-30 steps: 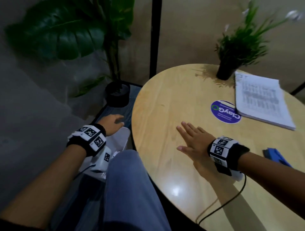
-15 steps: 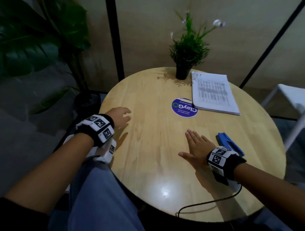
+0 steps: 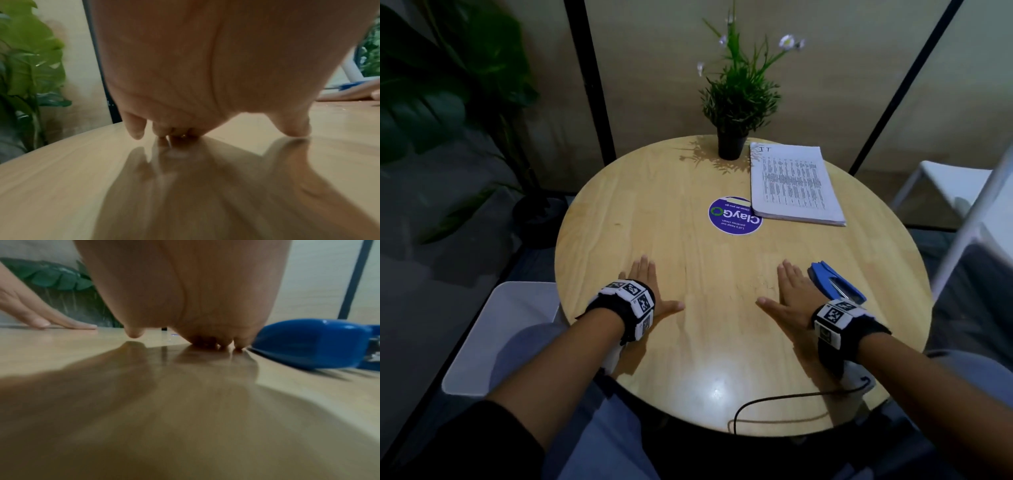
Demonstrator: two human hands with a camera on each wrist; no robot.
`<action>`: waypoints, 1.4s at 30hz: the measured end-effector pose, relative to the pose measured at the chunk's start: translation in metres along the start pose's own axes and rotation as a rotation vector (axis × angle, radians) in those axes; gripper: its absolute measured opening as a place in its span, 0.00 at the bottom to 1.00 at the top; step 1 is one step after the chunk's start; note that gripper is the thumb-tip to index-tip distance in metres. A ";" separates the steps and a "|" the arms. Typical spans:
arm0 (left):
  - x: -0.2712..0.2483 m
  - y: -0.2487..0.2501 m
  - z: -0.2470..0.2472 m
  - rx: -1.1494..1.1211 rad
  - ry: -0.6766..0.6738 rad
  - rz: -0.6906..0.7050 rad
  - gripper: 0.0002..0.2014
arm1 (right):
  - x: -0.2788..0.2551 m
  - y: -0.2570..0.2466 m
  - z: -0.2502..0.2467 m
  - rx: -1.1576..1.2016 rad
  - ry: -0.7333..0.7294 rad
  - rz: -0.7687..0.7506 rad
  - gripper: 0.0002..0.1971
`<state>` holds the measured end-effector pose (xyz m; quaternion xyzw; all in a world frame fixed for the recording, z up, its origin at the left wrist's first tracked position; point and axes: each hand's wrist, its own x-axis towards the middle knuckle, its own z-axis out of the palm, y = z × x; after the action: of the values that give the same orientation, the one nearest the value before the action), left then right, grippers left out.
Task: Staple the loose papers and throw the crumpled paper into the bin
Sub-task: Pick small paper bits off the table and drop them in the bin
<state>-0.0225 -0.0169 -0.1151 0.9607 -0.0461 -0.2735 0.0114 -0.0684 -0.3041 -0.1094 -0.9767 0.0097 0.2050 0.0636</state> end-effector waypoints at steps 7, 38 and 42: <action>-0.012 0.049 0.014 -0.052 -0.002 0.117 0.58 | 0.001 -0.020 0.006 -0.062 -0.089 -0.100 0.51; 0.092 0.056 -0.057 0.067 -0.034 0.204 0.52 | 0.133 -0.006 -0.032 0.000 0.071 0.076 0.56; 0.099 0.076 -0.059 0.059 -0.048 0.218 0.51 | 0.138 -0.005 -0.034 -0.083 0.051 -0.006 0.56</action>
<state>0.0866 -0.1022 -0.1131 0.9431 -0.1584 -0.2923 0.0116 0.0717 -0.3024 -0.1334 -0.9834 -0.0001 0.1802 0.0232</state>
